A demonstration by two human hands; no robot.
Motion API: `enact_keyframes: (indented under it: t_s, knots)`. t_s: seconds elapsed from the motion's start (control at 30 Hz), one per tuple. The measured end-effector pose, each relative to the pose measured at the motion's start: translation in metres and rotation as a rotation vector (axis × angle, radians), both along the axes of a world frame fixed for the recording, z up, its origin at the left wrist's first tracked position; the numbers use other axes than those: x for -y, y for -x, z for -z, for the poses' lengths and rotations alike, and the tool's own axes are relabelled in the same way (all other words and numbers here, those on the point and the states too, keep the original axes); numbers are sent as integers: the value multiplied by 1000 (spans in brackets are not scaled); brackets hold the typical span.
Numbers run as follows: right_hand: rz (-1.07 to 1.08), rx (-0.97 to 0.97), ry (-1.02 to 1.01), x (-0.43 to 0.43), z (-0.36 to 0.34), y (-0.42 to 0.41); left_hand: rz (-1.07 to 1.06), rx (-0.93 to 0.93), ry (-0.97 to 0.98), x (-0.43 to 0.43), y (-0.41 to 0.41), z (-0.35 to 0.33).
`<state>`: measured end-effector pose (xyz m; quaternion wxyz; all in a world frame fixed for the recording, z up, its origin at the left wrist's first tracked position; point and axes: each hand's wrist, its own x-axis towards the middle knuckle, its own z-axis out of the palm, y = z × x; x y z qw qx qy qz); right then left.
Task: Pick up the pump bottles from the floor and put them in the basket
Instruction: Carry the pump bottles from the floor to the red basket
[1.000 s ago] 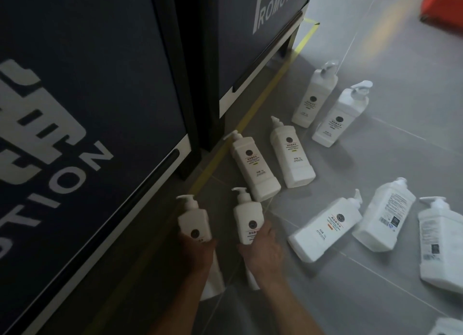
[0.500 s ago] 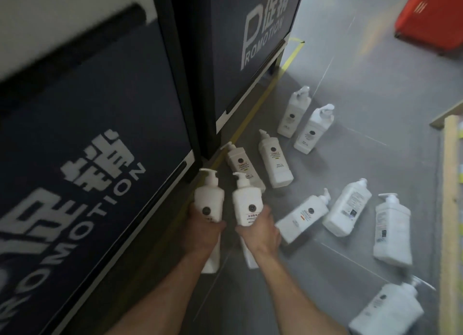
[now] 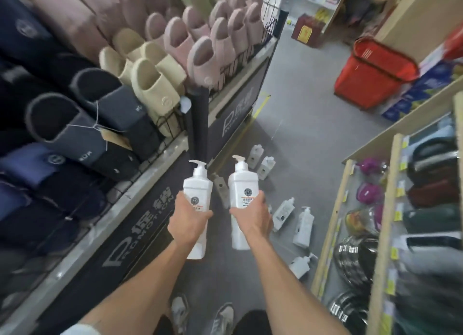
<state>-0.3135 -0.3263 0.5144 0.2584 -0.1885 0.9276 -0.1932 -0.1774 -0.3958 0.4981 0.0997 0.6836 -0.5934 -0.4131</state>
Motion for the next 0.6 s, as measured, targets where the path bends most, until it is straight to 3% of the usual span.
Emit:
enact_keyframes:
  t_s: [0.27, 0.6]
  knots:
    - [-62, -69, 67, -13, -166, -27, 3, -14, 98, -3, -34, -161]
    - [-127, -140, 88, -16, -213, -64, 7, -80, 162, -1, -77, -214]
